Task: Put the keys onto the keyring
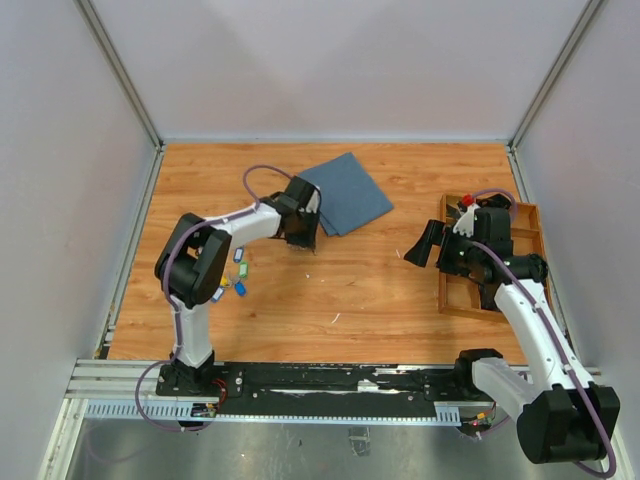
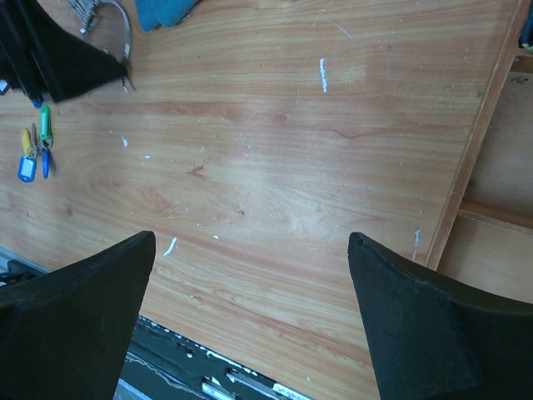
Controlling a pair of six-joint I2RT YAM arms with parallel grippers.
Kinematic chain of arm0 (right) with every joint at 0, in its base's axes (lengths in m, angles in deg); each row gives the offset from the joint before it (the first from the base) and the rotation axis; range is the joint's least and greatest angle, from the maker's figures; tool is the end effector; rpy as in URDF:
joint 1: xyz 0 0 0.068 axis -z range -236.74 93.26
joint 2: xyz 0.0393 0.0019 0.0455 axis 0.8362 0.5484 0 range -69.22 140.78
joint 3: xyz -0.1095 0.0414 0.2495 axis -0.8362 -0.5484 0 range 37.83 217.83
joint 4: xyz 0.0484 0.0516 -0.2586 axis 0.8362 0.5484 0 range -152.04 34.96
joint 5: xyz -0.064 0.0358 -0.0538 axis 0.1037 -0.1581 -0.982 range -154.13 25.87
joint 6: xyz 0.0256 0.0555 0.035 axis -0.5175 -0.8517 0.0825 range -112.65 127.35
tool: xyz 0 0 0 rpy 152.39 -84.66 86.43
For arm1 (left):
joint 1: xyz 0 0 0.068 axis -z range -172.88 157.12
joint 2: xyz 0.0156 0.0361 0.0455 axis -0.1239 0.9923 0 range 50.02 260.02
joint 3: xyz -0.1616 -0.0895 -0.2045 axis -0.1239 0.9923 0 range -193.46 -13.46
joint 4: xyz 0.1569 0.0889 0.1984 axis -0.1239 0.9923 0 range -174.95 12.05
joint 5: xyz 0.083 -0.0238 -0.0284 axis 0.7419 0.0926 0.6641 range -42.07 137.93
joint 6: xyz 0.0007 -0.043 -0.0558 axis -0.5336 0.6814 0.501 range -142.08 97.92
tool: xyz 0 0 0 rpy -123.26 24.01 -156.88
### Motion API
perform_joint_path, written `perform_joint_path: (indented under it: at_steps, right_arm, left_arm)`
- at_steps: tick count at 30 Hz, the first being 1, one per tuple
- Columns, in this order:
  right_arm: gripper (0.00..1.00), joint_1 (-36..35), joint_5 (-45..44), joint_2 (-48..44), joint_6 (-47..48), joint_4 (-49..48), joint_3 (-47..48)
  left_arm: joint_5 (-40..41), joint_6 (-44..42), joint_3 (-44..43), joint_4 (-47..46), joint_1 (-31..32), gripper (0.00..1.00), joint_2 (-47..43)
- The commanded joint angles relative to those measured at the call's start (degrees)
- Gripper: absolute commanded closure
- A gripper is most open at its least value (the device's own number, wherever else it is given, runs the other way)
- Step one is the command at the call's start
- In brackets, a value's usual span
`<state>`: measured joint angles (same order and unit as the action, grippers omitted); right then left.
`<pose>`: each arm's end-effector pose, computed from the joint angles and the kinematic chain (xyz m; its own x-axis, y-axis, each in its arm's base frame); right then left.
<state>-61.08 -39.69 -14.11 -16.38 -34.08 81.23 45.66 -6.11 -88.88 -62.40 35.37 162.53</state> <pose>0.2213 0.0406 0.2592 -0.7384 0.3114 -0.5982 -0.0975 0.8284 0.5516 0.3741 -0.2036 0.1424 -0.8656 0.1532 -0.4767 0.2627 0.9495 -0.1718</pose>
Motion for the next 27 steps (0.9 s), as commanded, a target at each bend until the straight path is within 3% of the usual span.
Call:
perform_joint_path:
  at_steps: [1, 7, 11, 17, 23, 27]
  right_arm:
    - [0.01, 0.9, -0.9, -1.7, 0.1, 1.8, -1.0]
    - [0.01, 0.9, -1.9, -2.7, 0.8, 2.8, -0.9]
    - [0.01, 0.9, -4.0, -2.7, 1.8, 3.5, -0.5]
    - [0.01, 1.0, -8.8, -2.5, 1.1, 4.5, -0.6]
    - [0.02, 0.7, -4.4, -1.3, 3.2, 6.0, -0.4]
    - [0.03, -10.7, -15.0, -2.3, 2.6, 6.9, 0.2]
  left_arm:
    - [-2.1, 5.5, 9.5, 0.1, 7.5, 0.65, -4.2]
    - [-1.0, 11.5, 18.0, -2.1, 17.9, 0.64, -12.4]
    - [0.8, 13.3, 18.3, -2.0, 22.6, 0.6, -16.4]
    - [4.7, 11.7, 15.0, -2.1, 22.8, 0.34, -24.1]
    - [9.9, 9.2, 13.8, -2.0, 21.7, 0.12, -31.4]
    - [7.7, 9.2, 16.5, -2.9, 17.3, 0.01, -36.6]
